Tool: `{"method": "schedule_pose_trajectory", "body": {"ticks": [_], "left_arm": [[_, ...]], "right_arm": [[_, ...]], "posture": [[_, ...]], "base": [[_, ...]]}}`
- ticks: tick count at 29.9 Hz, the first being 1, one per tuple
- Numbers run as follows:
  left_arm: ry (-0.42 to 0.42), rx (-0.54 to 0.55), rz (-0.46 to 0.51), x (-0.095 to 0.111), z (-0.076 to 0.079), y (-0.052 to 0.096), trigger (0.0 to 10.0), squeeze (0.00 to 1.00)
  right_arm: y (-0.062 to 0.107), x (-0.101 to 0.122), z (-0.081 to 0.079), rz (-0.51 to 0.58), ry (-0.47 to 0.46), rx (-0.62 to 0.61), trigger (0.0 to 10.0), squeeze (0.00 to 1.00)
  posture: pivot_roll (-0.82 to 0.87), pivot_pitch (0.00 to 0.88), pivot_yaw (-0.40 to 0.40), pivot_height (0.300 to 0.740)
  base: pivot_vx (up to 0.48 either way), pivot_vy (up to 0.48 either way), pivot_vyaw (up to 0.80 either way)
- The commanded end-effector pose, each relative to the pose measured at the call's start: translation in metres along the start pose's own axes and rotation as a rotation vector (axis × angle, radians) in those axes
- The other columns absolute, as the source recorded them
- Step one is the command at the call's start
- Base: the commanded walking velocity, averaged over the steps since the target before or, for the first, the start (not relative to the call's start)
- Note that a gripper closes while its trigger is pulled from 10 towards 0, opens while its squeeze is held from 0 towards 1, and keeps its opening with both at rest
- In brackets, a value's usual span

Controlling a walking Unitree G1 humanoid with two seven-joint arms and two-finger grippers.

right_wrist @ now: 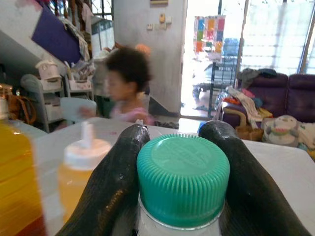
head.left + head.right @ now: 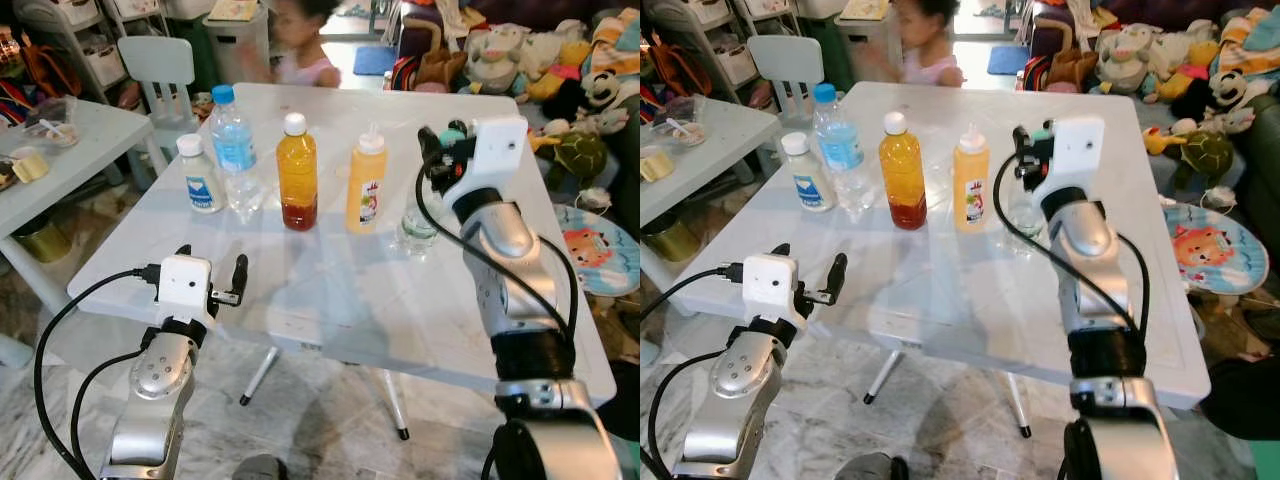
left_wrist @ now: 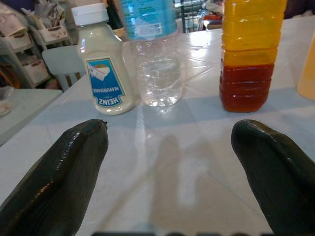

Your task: Restocking fridge

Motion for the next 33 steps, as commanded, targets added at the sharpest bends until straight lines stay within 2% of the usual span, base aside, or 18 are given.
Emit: {"method": "schedule_pose_trajectory", "body": {"ticks": [1, 5, 8, 10, 12, 15, 21, 26, 29, 32, 33], "left_arm": [[-0.003, 0.014, -0.005, -0.001, -0.002, -0.001, 10.0, 0.00], [0.005, 0.018, -0.008, -0.003, -0.001, -0.001, 10.0, 0.00], [0.006, 0.034, -0.015, -0.007, -0.002, -0.004, 10.0, 0.00], [0.006, 0.034, -0.015, -0.007, -0.002, -0.004, 10.0, 0.00], [0.008, 0.043, -0.016, -0.008, -0.002, -0.006, 10.0, 0.00], [0.009, 0.044, -0.015, -0.008, -0.001, -0.007, 10.0, 0.00], [0.014, 0.058, 0.007, -0.004, -0.002, -0.017, 10.0, 0.00], [0.016, 0.057, 0.009, -0.005, 0.001, -0.017, 10.0, 0.00], [0.015, 0.056, 0.005, -0.008, 0.002, -0.014, 10.0, 0.00], [0.015, 0.056, 0.003, -0.008, 0.001, -0.014, 10.0, 0.00], [0.015, 0.058, 0.002, -0.009, 0.001, -0.013, 10.0, 0.00]], "right_arm": [[0.012, -0.032, -0.005, -0.145, -0.035, -0.001, 10.0, 0.00], [0.021, -0.041, -0.013, -0.180, -0.064, 0.020, 10.0, 0.00], [0.041, -0.054, -0.018, -0.203, -0.097, 0.010, 10.0, 0.00], [0.041, -0.054, -0.018, -0.203, -0.097, 0.010, 10.0, 0.00], [0.052, -0.056, -0.020, -0.185, -0.034, 0.041, 10.0, 0.00], [0.056, -0.057, -0.019, -0.184, -0.036, 0.033, 10.0, 0.00], [0.057, -0.058, -0.001, -0.185, -0.047, -0.048, 10.0, 0.00], [0.057, -0.062, 0.001, -0.210, -0.048, -0.054, 10.0, 0.00], [0.060, -0.064, 0.003, -0.217, 0.005, -0.075, 10.0, 0.00], [0.060, -0.065, 0.003, -0.214, 0.006, -0.079, 10.0, 0.00], [0.060, -0.065, 0.001, -0.214, -0.029, -0.073, 10.0, 0.00]], "posture": [[0.07, 0.014, 0.011, 0.740], [0.07, 0.005, 0.004, 0.740], [0.06, 0.000, -0.011, 0.740], [0.06, 0.000, -0.011, 0.740], [0.05, 0.000, -0.016, 0.740], [0.04, 0.000, -0.015, 0.740], [0.03, 0.000, -0.020, 0.740], [0.03, 0.000, -0.023, 0.740], [0.03, 0.000, -0.026, 0.740], [0.03, 0.000, -0.027, 0.740], [0.03, 0.000, -0.027, 0.740]], "base": [[-0.285, 0.000, 0.00], [-0.298, 0.000, 0.00], [-0.324, 0.000, 0.00], [-0.334, 0.000, 0.00], [-0.326, 0.000, 0.00], [-0.334, 0.000, 0.00], [-0.346, 0.000, 0.00], [-0.341, 0.000, 0.00], [-0.341, 0.000, 0.00], [-0.339, 0.000, 0.00], [-0.334, 0.000, 0.00]]}}
Point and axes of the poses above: a point about 5 cm out from each wrist's last joint towards the gripper, its own y axis pointing back from the gripper into the wrist, its own x axis along the axis of the wrist's last joint, z = x × y, the point moved 2 cm from there along -y, pointing out of the wrist towards the gripper, and after that the axes turned 8 degrees about -y, right-handed, at the moved point
